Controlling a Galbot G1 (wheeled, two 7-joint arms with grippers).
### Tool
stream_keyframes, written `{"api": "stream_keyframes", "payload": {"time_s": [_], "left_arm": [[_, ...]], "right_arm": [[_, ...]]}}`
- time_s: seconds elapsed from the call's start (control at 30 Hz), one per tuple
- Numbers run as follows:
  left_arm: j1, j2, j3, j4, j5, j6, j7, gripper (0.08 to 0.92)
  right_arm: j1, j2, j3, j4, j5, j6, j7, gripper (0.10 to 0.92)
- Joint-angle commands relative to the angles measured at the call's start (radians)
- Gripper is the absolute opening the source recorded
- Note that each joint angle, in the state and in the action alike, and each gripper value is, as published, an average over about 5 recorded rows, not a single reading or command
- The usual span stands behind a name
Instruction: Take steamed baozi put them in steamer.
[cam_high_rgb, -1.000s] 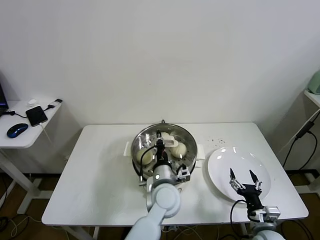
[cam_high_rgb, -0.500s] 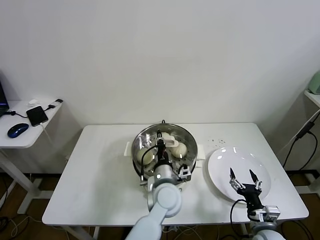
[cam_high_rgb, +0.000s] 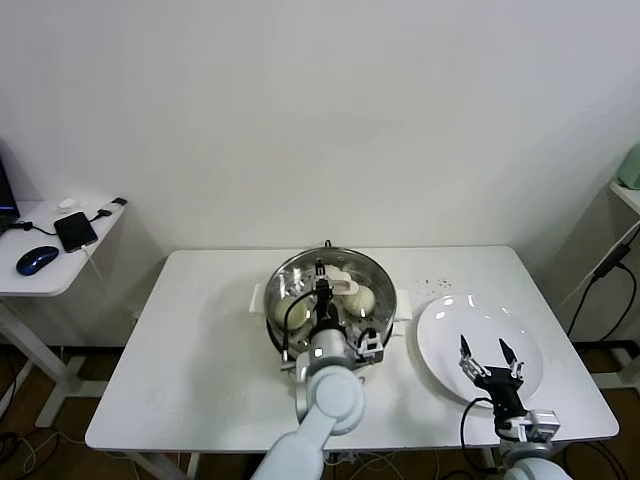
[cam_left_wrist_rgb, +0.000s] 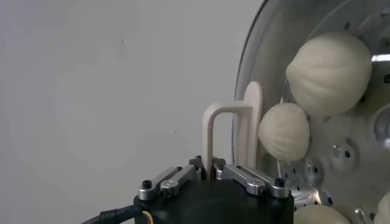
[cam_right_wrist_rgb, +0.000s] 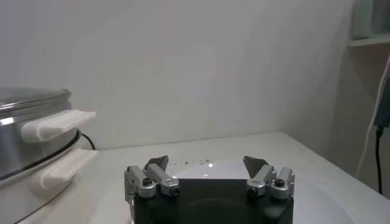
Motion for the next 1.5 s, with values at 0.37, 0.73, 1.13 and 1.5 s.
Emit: {"api": "stream_keyframes", "payload": {"time_s": [0.37, 0.73, 1.13, 1.5], "left_arm": [[0.062, -0.013, 0.013, -0.129, -0.042, -0.068, 0.043, 0.438], [0.113, 0.028, 0.006, -0.234, -0.047, -0.069, 0.058, 0.755], [0.206, 0.086, -0.045, -0.398, -0.052, -0.073, 0.067, 0.823], [0.352, 0.138, -0.286, -0.542, -0.291, -0.143, -0.054, 0.823]], "right_arm": [[0.003, 0.004, 0.0, -0.002, -0.002, 0.0, 0.0, 0.823], [-0.001, 0.006, 0.0, 0.0, -0.004, 0.003, 0.001, 0.823], [-0.002, 0.011, 0.006, 0.008, 0.006, 0.001, -0.002, 0.823], [-0.032, 0.007, 0.009, 0.027, 0.029, 0.012, -0.048, 0.823]]}}
